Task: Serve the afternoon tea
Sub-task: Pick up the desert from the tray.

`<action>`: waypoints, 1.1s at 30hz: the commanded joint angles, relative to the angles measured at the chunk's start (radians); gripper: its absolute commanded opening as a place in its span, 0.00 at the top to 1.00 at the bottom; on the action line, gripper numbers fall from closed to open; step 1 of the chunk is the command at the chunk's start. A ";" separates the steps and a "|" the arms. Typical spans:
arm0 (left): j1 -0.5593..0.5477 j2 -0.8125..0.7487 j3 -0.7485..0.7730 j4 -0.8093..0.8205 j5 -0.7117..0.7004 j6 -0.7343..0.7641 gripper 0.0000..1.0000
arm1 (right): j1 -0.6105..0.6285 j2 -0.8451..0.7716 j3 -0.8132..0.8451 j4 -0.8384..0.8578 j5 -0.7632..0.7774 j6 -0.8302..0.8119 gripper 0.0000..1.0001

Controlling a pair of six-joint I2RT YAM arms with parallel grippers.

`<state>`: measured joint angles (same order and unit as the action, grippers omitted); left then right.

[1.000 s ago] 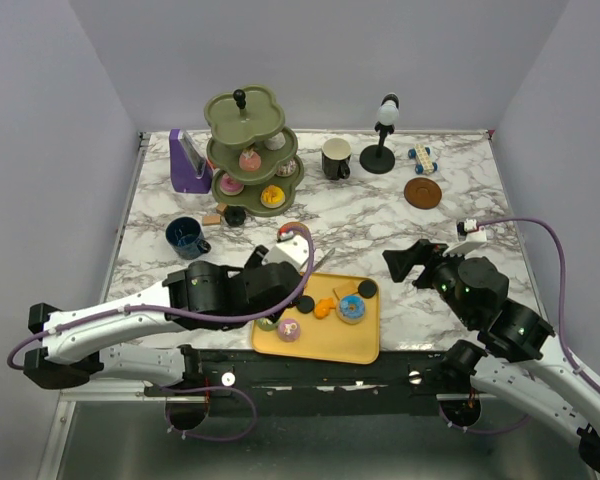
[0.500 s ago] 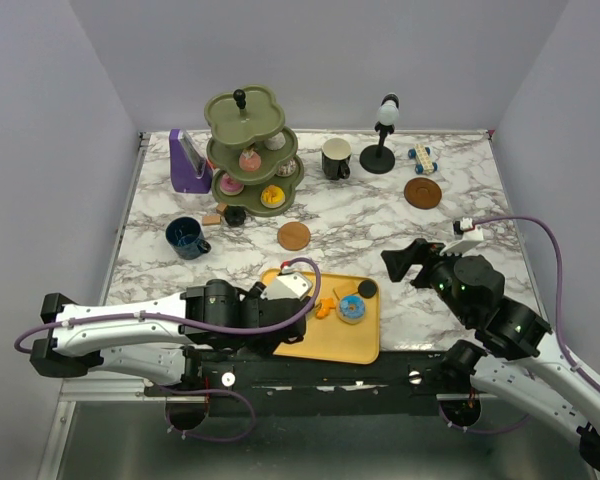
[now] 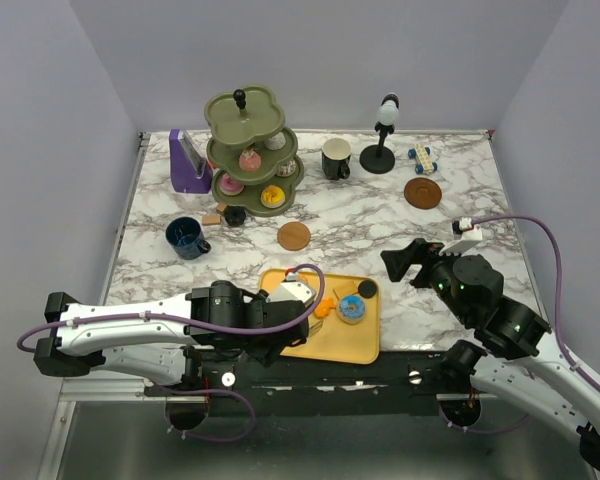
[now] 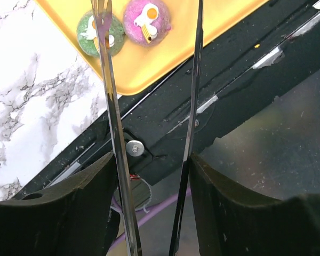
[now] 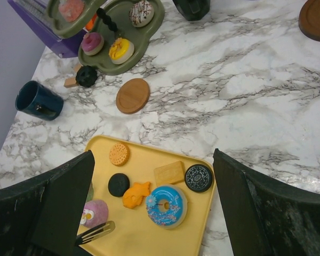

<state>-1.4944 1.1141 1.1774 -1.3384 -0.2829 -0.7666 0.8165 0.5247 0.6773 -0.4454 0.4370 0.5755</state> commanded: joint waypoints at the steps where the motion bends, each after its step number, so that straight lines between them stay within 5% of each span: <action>1: -0.008 -0.013 -0.015 -0.034 0.046 0.003 0.37 | 0.005 -0.005 -0.006 -0.003 0.021 -0.004 0.00; 33: -0.007 0.033 -0.009 -0.058 0.101 0.082 0.46 | 0.004 -0.014 -0.011 -0.003 0.027 -0.001 0.00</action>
<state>-1.4948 1.1332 1.1446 -1.3865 -0.2150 -0.7158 0.8165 0.5186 0.6773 -0.4454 0.4374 0.5758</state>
